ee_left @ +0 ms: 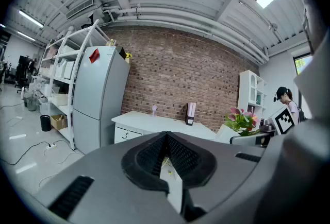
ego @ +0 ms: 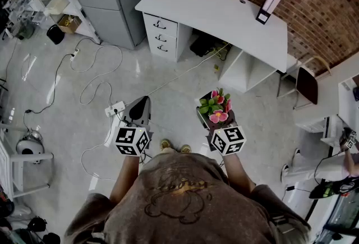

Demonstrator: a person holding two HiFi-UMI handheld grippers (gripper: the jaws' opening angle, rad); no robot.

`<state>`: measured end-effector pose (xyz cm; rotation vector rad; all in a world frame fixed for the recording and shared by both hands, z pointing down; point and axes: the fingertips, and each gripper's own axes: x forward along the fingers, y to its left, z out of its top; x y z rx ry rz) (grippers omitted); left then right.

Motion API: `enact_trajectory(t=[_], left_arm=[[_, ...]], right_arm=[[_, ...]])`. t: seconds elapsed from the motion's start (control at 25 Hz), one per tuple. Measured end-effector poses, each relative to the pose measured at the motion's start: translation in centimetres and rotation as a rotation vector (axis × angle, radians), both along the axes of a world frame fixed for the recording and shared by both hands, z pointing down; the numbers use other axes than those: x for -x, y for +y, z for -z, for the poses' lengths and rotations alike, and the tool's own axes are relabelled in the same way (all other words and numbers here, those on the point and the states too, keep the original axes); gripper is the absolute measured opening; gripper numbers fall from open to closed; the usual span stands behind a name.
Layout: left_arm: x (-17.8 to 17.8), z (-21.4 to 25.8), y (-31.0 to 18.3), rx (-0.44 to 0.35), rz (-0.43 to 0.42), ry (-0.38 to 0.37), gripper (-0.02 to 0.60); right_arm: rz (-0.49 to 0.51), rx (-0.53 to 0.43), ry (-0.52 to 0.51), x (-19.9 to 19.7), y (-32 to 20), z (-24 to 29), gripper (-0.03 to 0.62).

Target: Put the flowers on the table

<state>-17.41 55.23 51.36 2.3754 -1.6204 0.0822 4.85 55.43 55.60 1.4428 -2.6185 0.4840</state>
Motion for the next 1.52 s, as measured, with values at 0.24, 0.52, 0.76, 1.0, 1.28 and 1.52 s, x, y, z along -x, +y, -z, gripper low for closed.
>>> enact_trajectory(t=[0.24,0.52,0.76,1.0,1.28,1.52], left_arm=[[0.0,-0.7,-0.7,0.007,-0.016,-0.003,0.02],[1.4,-0.9,-1.4,0.01,-0.047,-0.01,0.02],[3.1,-1.2,-3.2,-0.013,-0.092,-0.014,0.02],[3.7,-1.5,-4.6,-0.002,-0.116,-0.011,0.02],[4.6,-2.2,-7.6,-0.013,-0.113,-0.013,0.02],[5.1,-2.8,-11.6,-0.015,-0.097,-0.01,0.02]], right_arm=[[0.01,-0.015,-0.019,0.9,-0.8,-0.1,0.344],[-0.016,0.001,-0.069,2.8,-1.3,-0.6,0.344],[-0.047,0.0,-0.049,4.8,-1.4,-1.2,0.344],[-0.066,0.012,-0.044,5.4,-2.4,-1.7,0.344],[-0.063,-0.001,-0.055,6.3,-6.1,-2.4,0.344],[-0.042,-0.009,-0.07,7.1,-10.4,-2.6,0.344]])
